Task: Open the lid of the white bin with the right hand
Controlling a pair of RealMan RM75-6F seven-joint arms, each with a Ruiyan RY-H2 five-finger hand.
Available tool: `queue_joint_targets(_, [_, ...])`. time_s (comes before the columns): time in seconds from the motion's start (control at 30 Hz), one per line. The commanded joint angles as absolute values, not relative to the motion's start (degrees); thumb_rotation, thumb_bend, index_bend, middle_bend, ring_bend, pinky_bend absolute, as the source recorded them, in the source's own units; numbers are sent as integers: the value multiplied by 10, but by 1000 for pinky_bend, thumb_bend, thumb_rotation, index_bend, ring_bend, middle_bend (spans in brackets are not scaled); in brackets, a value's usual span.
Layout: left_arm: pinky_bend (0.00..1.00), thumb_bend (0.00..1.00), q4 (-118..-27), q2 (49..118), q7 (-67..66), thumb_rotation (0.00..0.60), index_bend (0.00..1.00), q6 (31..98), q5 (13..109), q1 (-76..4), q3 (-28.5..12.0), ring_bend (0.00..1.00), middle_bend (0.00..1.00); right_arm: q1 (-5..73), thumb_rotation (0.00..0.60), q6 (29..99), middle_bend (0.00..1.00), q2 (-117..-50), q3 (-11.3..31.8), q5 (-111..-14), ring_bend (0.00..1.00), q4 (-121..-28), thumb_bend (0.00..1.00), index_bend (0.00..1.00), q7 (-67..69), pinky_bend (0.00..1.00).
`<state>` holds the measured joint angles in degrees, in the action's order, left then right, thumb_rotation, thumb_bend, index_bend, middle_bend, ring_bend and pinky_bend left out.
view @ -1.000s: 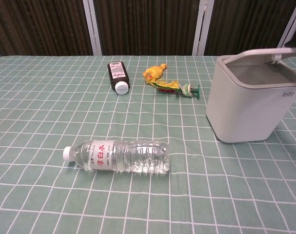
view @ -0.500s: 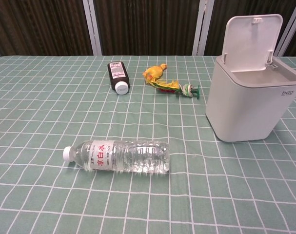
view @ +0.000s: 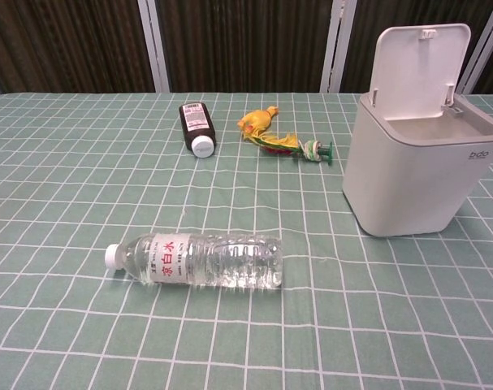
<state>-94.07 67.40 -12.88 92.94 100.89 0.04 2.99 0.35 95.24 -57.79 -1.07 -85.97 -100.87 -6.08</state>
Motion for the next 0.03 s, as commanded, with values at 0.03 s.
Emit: queue_joint_targets(0.03, [324,504,-940,674,-130,600,282,928,1008,0,30,163,158,0,600,956,0,-585,-13,-873,0,-1000,240,0,-62,161])
